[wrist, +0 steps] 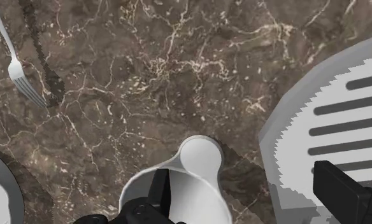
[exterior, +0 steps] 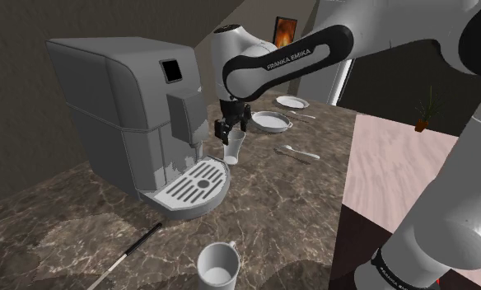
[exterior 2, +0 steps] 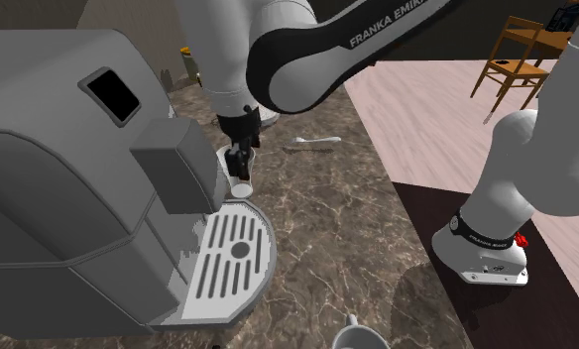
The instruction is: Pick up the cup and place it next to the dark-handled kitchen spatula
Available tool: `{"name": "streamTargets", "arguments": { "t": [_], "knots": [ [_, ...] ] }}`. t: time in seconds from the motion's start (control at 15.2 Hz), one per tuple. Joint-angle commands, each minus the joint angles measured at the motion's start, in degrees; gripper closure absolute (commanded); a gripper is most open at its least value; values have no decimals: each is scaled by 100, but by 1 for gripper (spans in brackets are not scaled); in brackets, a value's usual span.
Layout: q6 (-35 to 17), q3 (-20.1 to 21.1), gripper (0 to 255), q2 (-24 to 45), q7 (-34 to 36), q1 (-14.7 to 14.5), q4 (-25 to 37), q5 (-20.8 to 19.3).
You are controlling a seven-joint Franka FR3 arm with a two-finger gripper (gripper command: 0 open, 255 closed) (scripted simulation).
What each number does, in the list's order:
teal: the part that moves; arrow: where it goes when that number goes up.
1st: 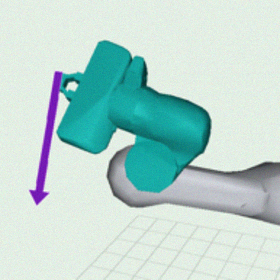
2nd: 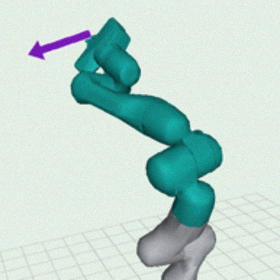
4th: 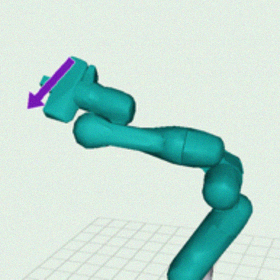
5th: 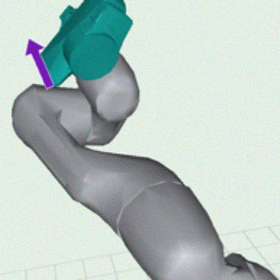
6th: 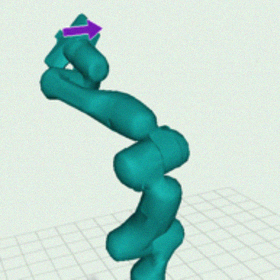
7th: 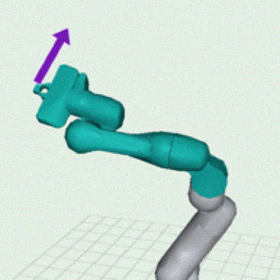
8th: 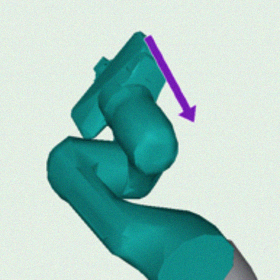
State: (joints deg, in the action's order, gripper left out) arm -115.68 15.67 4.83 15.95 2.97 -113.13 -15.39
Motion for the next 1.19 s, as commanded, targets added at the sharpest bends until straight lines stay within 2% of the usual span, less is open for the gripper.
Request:
{"name": "streamTargets", "arguments": {
  "t": [0.0, 0.2, 0.73, 1.12],
  "knots": [
    [-38, -25, 0, 459, 166, -25, 398, -281],
    [27, -85, 0, 1156, 404, -147, 1115, -659],
    [-454, -175, 0, 1386, 494, -100, 860, -803],
    [-454, -173, 0, 1386, 494, -98, 860, -804]
  ]
}}
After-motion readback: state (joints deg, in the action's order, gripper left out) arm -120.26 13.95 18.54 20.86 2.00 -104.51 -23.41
